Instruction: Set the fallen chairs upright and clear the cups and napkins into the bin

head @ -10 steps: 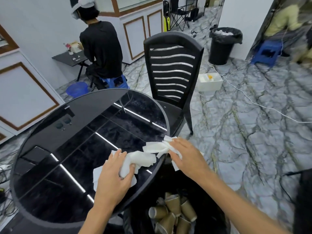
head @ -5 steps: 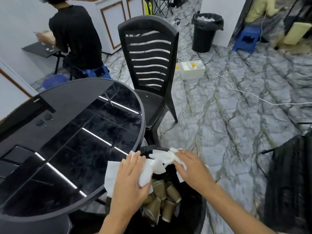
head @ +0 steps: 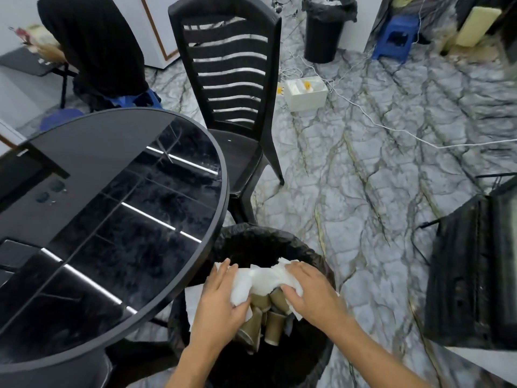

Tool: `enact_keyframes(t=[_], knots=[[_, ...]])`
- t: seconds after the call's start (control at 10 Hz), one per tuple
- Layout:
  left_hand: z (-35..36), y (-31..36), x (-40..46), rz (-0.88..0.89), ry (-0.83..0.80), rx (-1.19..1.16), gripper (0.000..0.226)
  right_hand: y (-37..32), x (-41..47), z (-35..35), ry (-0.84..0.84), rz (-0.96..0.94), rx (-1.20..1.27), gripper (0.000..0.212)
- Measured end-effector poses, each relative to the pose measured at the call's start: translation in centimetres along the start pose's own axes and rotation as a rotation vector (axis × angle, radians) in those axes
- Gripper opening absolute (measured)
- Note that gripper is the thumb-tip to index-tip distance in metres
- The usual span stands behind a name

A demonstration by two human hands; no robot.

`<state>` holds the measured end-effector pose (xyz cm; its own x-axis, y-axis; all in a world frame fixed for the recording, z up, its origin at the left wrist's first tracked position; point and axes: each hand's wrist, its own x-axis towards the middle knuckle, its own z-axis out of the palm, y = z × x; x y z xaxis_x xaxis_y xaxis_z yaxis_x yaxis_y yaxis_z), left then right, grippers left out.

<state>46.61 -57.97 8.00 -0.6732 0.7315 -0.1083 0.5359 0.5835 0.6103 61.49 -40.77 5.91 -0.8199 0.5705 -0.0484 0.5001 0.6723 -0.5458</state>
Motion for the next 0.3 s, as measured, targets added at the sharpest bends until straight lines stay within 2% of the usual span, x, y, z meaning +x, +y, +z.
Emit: enact_keyframes(t=[0.1, 0.3], knots=[[0.6, -0.6, 0.4, -0.042, -0.073, -0.021, 0.074, 0.3, -0.3, 1.2, -0.1, 0.054, -0.012, 0.071], [1.7, -2.1, -0.1, -0.103, -0.164, -0.116, 0.086, 0.5, -1.1, 3.0, -0.171, 0.123, 0.012, 0.075]])
